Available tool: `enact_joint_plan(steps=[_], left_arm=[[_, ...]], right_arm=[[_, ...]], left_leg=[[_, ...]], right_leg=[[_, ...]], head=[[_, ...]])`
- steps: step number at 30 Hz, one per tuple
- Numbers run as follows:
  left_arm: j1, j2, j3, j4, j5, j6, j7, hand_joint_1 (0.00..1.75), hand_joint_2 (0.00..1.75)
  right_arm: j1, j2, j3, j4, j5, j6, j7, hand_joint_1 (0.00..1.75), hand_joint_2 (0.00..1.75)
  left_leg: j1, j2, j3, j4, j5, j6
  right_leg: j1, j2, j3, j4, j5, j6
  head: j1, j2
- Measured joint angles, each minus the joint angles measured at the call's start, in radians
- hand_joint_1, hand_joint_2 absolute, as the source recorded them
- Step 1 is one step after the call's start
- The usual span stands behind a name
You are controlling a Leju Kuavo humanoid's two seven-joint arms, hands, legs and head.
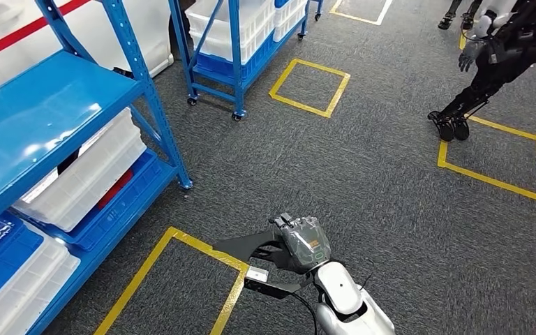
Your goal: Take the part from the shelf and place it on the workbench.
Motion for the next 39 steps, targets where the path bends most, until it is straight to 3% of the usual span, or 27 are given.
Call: enact_joint_plan(steps=[2,3,5,7,8,10,11,12,13,14,16,18,20,21,23,24,26,27,28,29,31,33,36,38,39], left_arm=[[0.000,-0.002,0.001,0.000,0.004,0.000,0.001,0.00,1.75],[0.000,-0.002,0.002,0.000,0.006,0.000,0.002,0.00,1.75],[-0.001,-0.003,0.005,0.000,0.008,0.001,0.005,0.00,1.75],[-0.003,-0.003,0.007,0.000,0.008,0.004,0.007,0.00,1.75],[-0.003,-0.004,0.008,0.000,0.008,0.005,0.008,0.00,1.75],[-0.003,-0.004,0.008,0.000,0.007,0.009,0.007,0.00,1.75],[-0.004,-0.004,0.009,0.000,0.006,0.012,0.005,0.00,1.75],[-0.004,-0.005,0.009,0.000,0.002,0.013,0.002,0.00,1.75],[-0.006,-0.006,0.009,0.000,-0.003,0.014,-0.002,0.00,1.75],[-0.006,-0.007,0.009,0.000,-0.009,0.015,-0.005,0.00,1.75],[-0.005,-0.008,0.008,0.000,-0.020,0.012,-0.009,0.00,1.75],[-0.005,-0.008,0.006,0.000,-0.029,0.009,-0.010,0.00,1.75],[-0.008,-0.007,0.005,0.000,-0.034,0.004,-0.008,0.00,1.75],[-0.011,-0.007,0.004,0.000,-0.036,0.002,-0.006,0.00,1.75],[-0.018,-0.007,0.001,0.000,-0.037,-0.002,-0.001,0.00,1.75],[-0.020,-0.007,0.000,0.000,-0.037,-0.004,0.002,0.00,1.75],[-0.022,-0.006,-0.001,0.000,-0.037,-0.006,0.006,0.00,1.75],[-0.023,-0.006,-0.001,0.000,-0.037,-0.007,0.008,0.00,1.75],[-0.025,-0.005,-0.002,0.000,-0.037,-0.007,0.009,0.00,1.75],[-0.028,-0.005,-0.002,0.000,-0.037,-0.007,0.010,0.00,1.75],[-0.034,-0.005,-0.002,0.000,-0.037,-0.008,0.011,0.00,1.75],[-0.038,-0.004,-0.003,0.000,-0.036,-0.009,0.011,0.00,1.75],[-0.041,-0.003,-0.003,0.000,-0.033,-0.010,0.011,0.00,1.75],[-0.042,-0.003,-0.003,0.000,-0.028,-0.011,0.009,0.00,1.75],[-0.041,-0.002,-0.003,0.000,-0.025,-0.012,0.008,0.00,1.75]], right_arm=[[-0.016,0.012,0.000,0.010,0.000,0.000,-0.002,1.75,1.75],[-0.024,0.018,0.000,0.015,0.000,0.000,-0.004,1.75,1.75],[-0.036,0.026,0.000,0.026,-0.001,-0.002,-0.008,1.75,1.75],[-0.045,0.029,0.000,0.037,-0.006,-0.007,-0.011,1.75,1.75],[-0.050,0.031,0.001,0.042,-0.010,-0.011,-0.013,1.75,1.75],[-0.056,0.033,0.001,0.052,-0.017,-0.021,-0.016,1.75,1.75],[-0.057,0.033,0.001,0.056,-0.020,-0.025,-0.017,1.75,1.75],[-0.055,0.032,0.000,0.060,-0.022,-0.029,-0.015,1.75,1.75],[-0.051,0.030,0.000,0.063,-0.024,-0.033,-0.012,1.75,1.75],[-0.045,0.027,-0.001,0.063,-0.025,-0.037,-0.007,1.75,1.75],[-0.030,0.017,-0.004,0.057,-0.027,-0.045,0.004,1.75,1.75],[-0.013,0.004,-0.010,0.047,-0.029,-0.052,0.010,1.75,1.75],[0.006,-0.010,-0.018,0.036,-0.031,-0.056,0.014,1.75,1.75],[0.015,-0.017,-0.021,0.029,-0.032,-0.057,0.015,1.75,1.75],[0.024,-0.027,-0.025,0.018,-0.032,-0.056,0.016,1.75,1.75],[0.025,-0.030,-0.026,0.014,-0.031,-0.055,0.017,1.75,1.75],[0.025,-0.032,-0.026,0.010,-0.027,-0.053,0.019,1.75,1.75],[0.025,-0.034,-0.027,0.009,-0.026,-0.051,0.020,1.75,1.75],[0.026,-0.035,-0.027,0.009,-0.024,-0.050,0.020,1.75,1.75],[0.026,-0.037,-0.027,0.009,-0.023,-0.050,0.021,1.75,1.75],[0.024,-0.039,-0.027,0.006,-0.022,-0.049,0.022,1.75,1.75],[0.021,-0.040,-0.027,0.003,-0.022,-0.049,0.022,1.75,1.75],[0.019,-0.042,-0.028,0.001,-0.023,-0.049,0.023,1.75,1.75],[0.017,-0.042,-0.030,0.000,-0.024,-0.049,0.023,1.75,1.75],[0.016,-0.042,-0.030,-0.001,-0.025,-0.049,0.023,1.75,1.75]], left_leg=[[-0.004,0.013,0.000,0.004,-0.005,-0.009],[-0.006,0.018,0.000,0.005,-0.006,-0.015],[-0.006,0.029,0.002,0.003,-0.007,-0.027],[-0.002,0.014,-0.003,0.022,-0.024,-0.037],[0.000,-0.002,-0.018,0.058,-0.048,-0.041],[0.002,-0.033,-0.072,0.180,-0.110,-0.045],[0.002,-0.037,-0.100,0.241,-0.133,-0.045],[0.002,-0.039,-0.116,0.275,-0.137,-0.045],[0.002,-0.040,-0.115,0.272,-0.123,-0.044],[0.003,-0.044,-0.096,0.230,-0.090,-0.042],[0.004,-0.075,-0.038,0.099,-0.027,-0.035],[0.004,-0.104,-0.004,0.023,-0.010,-0.029],[0.002,-0.101,0.001,0.013,-0.012,-0.022],[0.003,-0.092,0.002,0.008,-0.008,-0.016],[0.005,-0.071,0.004,-0.003,0.000,-0.002],[0.004,-0.060,0.005,-0.006,0.002,0.003],[0.001,-0.036,0.004,-0.006,0.001,0.007],[-0.001,-0.024,0.004,-0.006,0.000,0.008],[-0.001,-0.014,0.004,-0.006,-0.001,0.007],[-0.001,-0.004,0.004,-0.005,-0.002,0.006],[-0.002,0.011,0.008,-0.003,-0.007,0.000],[-0.006,0.024,0.010,0.000,-0.013,-0.009],[-0.008,0.040,0.014,0.001,-0.020,-0.026],[-0.004,0.014,0.001,0.039,-0.048,-0.037],[-0.001,-0.008,-0.022,0.090,-0.077,-0.041]], right_leg=[[0.006,-0.022,0.056,-0.111,0.032,-0.009],[0.010,-0.025,0.064,-0.130,0.031,-0.014],[0.014,-0.009,0.063,-0.132,0.034,-0.026],[0.011,0.005,0.065,-0.140,0.039,-0.038],[0.008,0.012,0.066,-0.144,0.042,-0.044],[0.008,0.026,0.066,-0.145,0.044,-0.050],[0.010,0.035,0.066,-0.145,0.044,-0.051],[0.011,0.045,0.066,-0.143,0.044,-0.052],[0.012,0.056,0.066,-0.142,0.044,-0.052],[0.012,0.069,0.067,-0.139,0.043,-0.051],[0.012,0.092,0.066,-0.134,0.041,-0.046],[0.011,0.111,0.059,-0.129,0.042,-0.035],[0.007,0.127,0.051,-0.131,0.048,-0.021],[0.007,0.120,0.049,-0.129,0.047,-0.016],[0.010,0.080,0.027,-0.088,0.019,-0.009],[0.010,0.053,0.002,-0.037,-0.009,-0.007],[0.007,0.030,-0.063,0.094,-0.067,-0.002],[0.004,0.027,-0.085,0.139,-0.078,0.000],[0.002,0.025,-0.088,0.147,-0.071,0.001],[0.000,0.020,-0.069,0.113,-0.045,0.002],[0.002,-0.010,0.008,-0.028,0.013,-0.001],[0.009,-0.033,0.056,-0.122,0.037,-0.010],[0.013,-0.014,0.058,-0.136,0.038,-0.025],[0.009,0.002,0.062,-0.142,0.041,-0.038],[0.007,0.011,0.063,-0.144,0.042,-0.043]], head=[[0.000,0.000],[0.000,0.000],[0.000,0.000],[0.000,0.000],[0.000,0.000],[0.000,0.000],[0.000,0.000],[0.000,0.000],[0.000,0.000],[0.000,0.000],[0.000,0.000],[0.000,0.000],[0.000,0.000],[0.000,0.000],[0.000,0.000],[0.000,0.000],[0.000,0.000],[0.000,0.000],[0.000,0.000],[0.000,0.000],[0.000,0.000],[0.000,0.000],[0.000,0.000],[0.000,0.000],[0.000,0.000]])
